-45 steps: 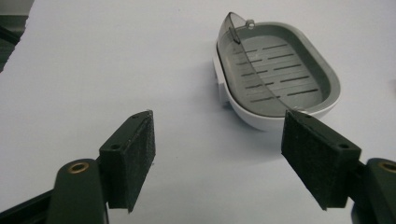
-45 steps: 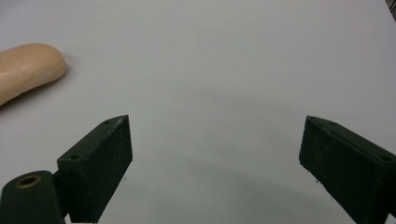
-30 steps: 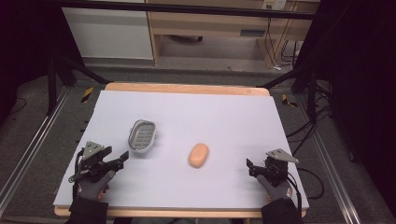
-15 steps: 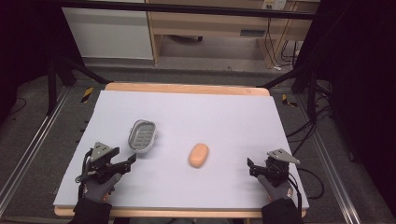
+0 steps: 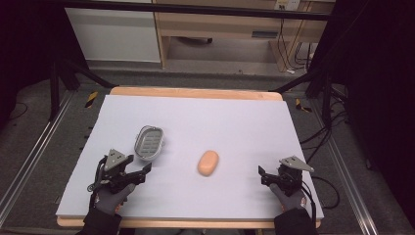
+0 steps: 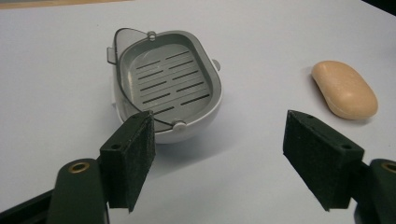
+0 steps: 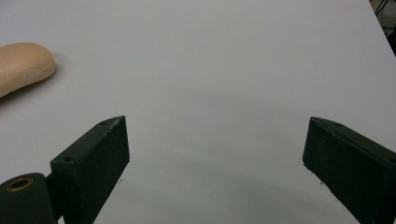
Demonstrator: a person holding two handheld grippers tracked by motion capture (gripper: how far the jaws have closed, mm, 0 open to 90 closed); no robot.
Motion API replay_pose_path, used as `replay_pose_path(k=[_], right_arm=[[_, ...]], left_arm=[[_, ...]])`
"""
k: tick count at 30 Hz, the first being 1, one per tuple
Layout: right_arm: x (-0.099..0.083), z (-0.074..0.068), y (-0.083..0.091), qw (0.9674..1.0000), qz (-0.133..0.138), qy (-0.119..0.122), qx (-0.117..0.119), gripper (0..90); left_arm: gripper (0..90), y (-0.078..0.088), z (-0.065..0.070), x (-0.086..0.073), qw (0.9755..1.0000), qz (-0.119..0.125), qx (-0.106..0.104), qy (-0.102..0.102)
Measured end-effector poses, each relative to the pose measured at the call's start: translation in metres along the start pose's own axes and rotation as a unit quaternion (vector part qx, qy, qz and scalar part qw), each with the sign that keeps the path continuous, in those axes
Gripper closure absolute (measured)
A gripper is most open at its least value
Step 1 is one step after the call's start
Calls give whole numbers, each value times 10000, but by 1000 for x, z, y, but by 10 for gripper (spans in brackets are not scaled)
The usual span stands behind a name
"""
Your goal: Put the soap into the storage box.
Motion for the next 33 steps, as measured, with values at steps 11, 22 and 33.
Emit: replay_pose_path(k=[11, 22, 33], right_arm=[[-2, -1, -1, 10000, -74, -8, 6, 81], [-3, -2, -1, 9999, -125, 1, 40, 82], [-3, -2, 1, 9999, -152, 16, 15, 82]], left_arm=[[250, -2, 14, 6, 9999, 19, -74, -67], [248, -9, 33, 11, 9996, -7, -248, -119], [248, -19, 46, 15, 9989, -76, -358, -285]])
Point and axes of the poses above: each handheld gripper's, and its own axes: y roughly backward along the jaws, x roughly out of its top, z roughly to its right, the point moved 8 cm from there along -y, roughly forward along the jaws, and after that the axes turned 12 degrees about z, right-handed, at the moved point
